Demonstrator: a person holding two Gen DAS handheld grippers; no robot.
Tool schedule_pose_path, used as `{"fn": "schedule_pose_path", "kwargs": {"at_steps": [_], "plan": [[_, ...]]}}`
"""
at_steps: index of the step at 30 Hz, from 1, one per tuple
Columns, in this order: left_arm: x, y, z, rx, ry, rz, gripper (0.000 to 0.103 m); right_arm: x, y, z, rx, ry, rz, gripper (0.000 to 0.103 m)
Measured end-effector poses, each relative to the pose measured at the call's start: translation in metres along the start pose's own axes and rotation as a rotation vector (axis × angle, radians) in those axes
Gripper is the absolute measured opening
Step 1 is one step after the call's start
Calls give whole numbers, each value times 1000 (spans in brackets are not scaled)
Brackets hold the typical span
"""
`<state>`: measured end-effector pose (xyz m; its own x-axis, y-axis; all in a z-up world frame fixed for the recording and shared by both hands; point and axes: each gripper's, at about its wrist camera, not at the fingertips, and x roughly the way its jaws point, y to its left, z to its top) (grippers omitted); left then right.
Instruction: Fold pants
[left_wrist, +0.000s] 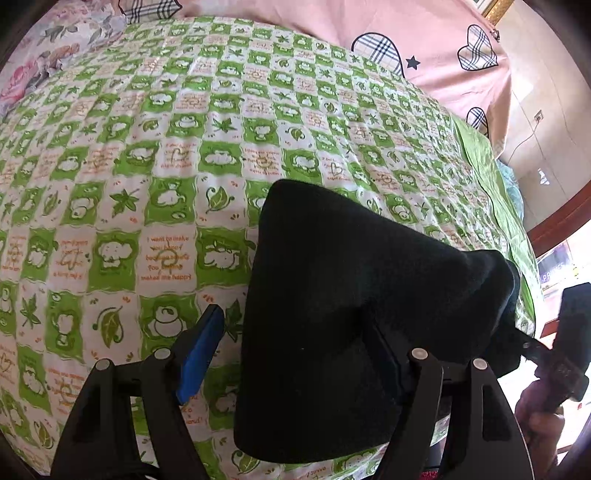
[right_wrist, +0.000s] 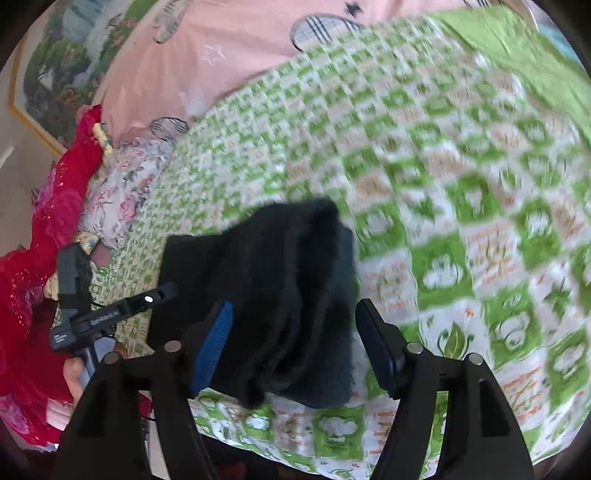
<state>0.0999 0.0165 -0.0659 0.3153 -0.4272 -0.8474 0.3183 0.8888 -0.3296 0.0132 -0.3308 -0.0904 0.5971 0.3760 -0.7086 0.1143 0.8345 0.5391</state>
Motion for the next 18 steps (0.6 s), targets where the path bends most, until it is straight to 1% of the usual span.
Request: {"fn": "schedule_pose_path", "kwargs": {"at_steps": [4, 6, 7, 8, 9, 10, 11, 12, 13, 14, 15, 18], "plan": [[14, 9, -1, -28, 30, -36, 77, 8, -21, -6, 60, 0, 86, 70], [19, 14, -2, -53, 45, -64, 69, 9, -23, -6, 63, -1, 105, 70], [21, 14, -2, -61, 50, -86, 60, 11, -22, -5, 52, 0, 108, 70], [22, 13, -3, -66, 54, -101, 57, 13, -20, -5, 45, 3, 111, 70], [21, 10, -3, -61, 48, -92, 55, 15, -20, -5, 42, 8, 116, 70], [19, 7, -3, -46, 40, -86, 50, 17, -19, -5, 43, 12, 126, 69], [18, 4, -3, -36, 33, -82, 45, 19, -17, -5, 39, 15, 135, 60], [15, 1, -3, -25, 24, -75, 42, 20, -15, -3, 35, 19, 154, 54], [13, -3, -2, -16, 17, -74, 37, 19, -13, -2, 31, 13, 155, 51], [8, -5, -1, -11, 3, -76, 34, 17, -11, -1, 21, 8, 158, 47], [4, -5, 0, -12, -5, -77, 33, 16, -9, 2, 11, 4, 164, 44], [-8, -8, 4, -2, -30, -71, 30, 12, 1, 11, -17, -8, 182, 43]]}}
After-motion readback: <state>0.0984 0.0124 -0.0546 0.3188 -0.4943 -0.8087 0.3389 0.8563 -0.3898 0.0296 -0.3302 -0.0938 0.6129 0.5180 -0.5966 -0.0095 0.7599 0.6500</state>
